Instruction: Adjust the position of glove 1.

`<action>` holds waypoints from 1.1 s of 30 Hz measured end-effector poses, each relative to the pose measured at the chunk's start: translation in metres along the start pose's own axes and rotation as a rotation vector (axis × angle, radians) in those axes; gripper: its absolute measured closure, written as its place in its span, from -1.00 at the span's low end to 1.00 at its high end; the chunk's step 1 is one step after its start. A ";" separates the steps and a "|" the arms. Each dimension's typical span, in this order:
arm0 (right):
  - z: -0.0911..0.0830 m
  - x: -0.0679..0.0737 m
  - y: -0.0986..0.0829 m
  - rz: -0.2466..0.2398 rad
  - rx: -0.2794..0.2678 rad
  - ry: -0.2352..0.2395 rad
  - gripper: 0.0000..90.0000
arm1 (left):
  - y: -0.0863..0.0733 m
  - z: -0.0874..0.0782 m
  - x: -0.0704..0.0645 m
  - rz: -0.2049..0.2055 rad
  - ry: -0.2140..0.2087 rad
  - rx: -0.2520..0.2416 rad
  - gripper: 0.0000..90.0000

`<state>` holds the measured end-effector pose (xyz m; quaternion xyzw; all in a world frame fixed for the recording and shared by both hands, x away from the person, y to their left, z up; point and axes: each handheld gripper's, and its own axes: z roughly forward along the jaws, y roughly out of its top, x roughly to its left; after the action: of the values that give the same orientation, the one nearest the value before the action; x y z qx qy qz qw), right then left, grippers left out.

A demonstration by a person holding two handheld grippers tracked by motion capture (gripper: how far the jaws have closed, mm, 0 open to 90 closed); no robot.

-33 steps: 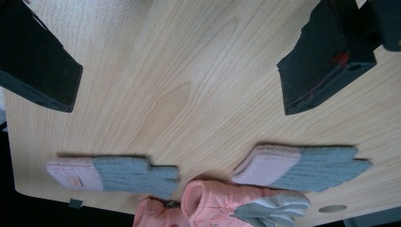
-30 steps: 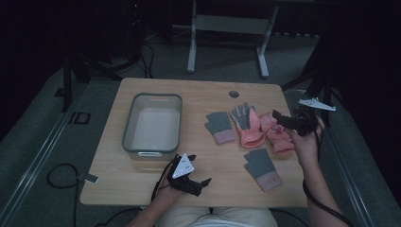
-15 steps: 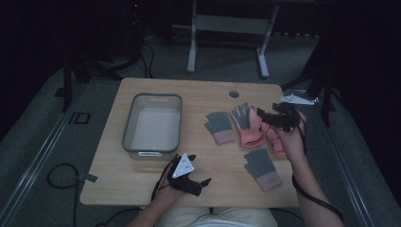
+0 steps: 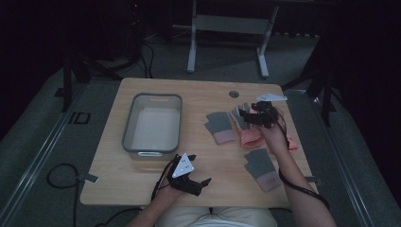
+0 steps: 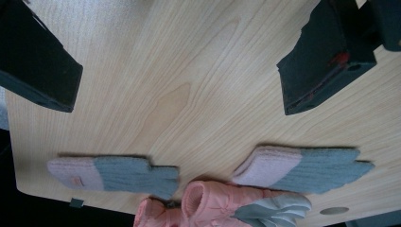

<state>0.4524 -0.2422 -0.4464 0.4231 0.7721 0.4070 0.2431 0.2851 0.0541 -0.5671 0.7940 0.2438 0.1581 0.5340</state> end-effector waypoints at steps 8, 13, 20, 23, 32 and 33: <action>0.031 0.013 0.000 -0.032 0.063 0.031 -0.24 | 0.000 0.000 0.000 0.004 0.001 0.001 -1.00; 0.046 0.019 -0.001 -0.052 0.103 0.029 -0.23 | 0.000 0.000 0.000 0.002 0.000 0.001 -1.00; 0.074 0.027 -0.004 -0.069 0.174 0.046 0.00 | 0.000 0.000 0.000 0.003 -0.003 -0.002 -1.00; 0.084 0.030 -0.006 -0.079 0.196 0.056 0.09 | 0.000 0.000 0.000 0.002 -0.004 -0.001 -1.00; 0.115 0.034 -0.015 -0.079 0.312 0.088 0.15 | 0.000 -0.001 0.000 0.000 -0.005 -0.003 -1.00; 0.121 0.034 -0.016 -0.080 0.338 0.078 0.17 | 0.000 0.000 0.000 0.000 -0.005 -0.003 -1.00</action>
<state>0.5141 -0.1672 -0.5273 0.4107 0.8546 0.2778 0.1544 0.2851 0.0548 -0.5671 0.7935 0.2423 0.1565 0.5358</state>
